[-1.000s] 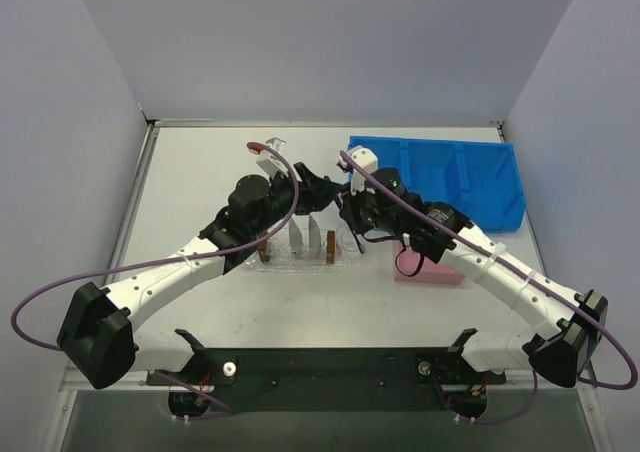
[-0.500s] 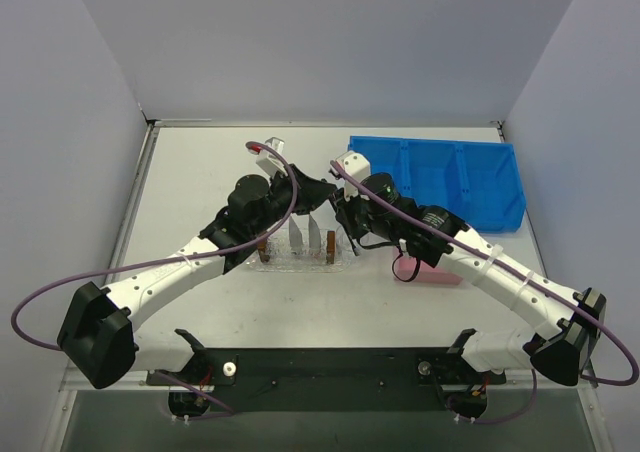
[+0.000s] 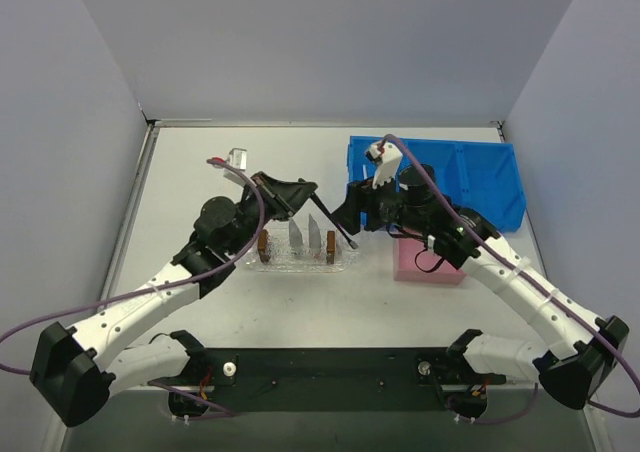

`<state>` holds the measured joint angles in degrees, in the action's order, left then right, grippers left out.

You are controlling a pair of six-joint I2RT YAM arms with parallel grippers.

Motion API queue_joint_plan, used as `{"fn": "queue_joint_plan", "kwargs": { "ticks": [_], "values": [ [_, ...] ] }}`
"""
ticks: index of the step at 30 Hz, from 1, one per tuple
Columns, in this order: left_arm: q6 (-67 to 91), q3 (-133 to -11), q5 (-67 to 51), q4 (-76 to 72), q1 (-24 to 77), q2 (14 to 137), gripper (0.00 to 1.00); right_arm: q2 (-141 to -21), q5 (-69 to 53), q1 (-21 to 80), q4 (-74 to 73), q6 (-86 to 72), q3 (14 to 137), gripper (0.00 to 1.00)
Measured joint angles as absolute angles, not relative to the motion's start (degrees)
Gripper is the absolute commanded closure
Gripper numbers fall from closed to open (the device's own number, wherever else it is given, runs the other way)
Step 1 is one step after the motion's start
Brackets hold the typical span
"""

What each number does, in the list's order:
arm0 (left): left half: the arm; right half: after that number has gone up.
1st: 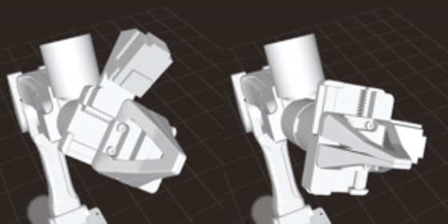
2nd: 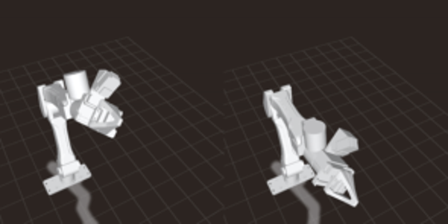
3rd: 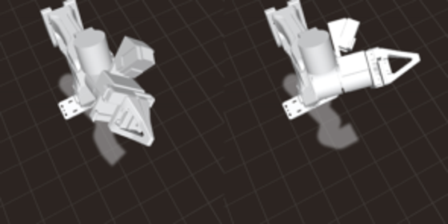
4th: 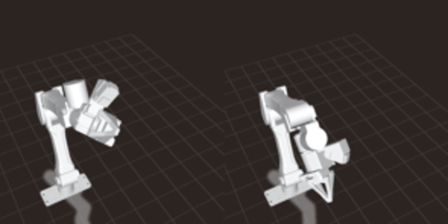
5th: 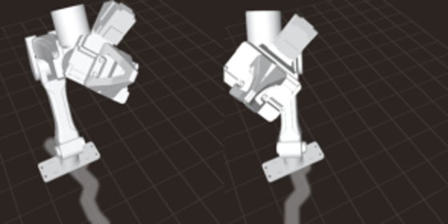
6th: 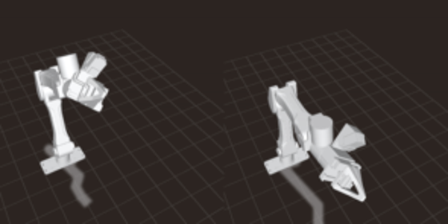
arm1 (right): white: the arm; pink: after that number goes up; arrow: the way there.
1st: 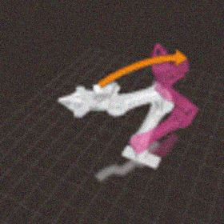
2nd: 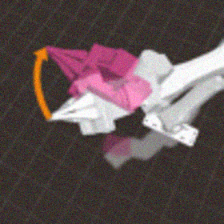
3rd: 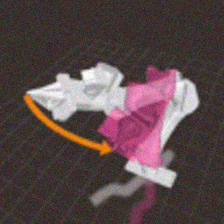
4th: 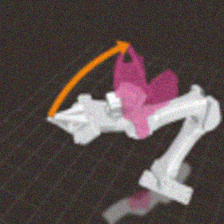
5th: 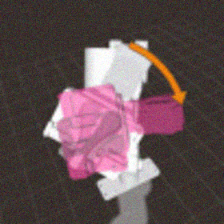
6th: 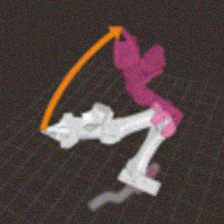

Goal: Prepare toiletry sets of a toothbrush and toothpaste on the tray

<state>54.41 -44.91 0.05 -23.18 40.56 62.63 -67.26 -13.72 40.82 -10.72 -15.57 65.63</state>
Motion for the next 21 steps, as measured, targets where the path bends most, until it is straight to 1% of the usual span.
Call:
{"fn": "queue_joint_plan", "kwargs": {
  "ticks": [5, 10, 21],
  "values": [
    [56.7, -40.2, 5.4, -24.7, 39.7, 54.0, 1.0, -60.9, -20.7, 36.8, -4.1, -22.3, 59.5, 0.39],
    [59.5, -36.6, 10.0, -25.8, 39.5, 49.1, 1.0, -57.4, -25.7, 35.9, 4.5, -31.0, 53.6, 0.39],
    [63.0, -33.2, 16.4, -27.4, 39.3, 43.2, 1.0, -56.7, -31.3, 35.7, 17.0, -44.0, 48.7, 0.42]
  ]
}}
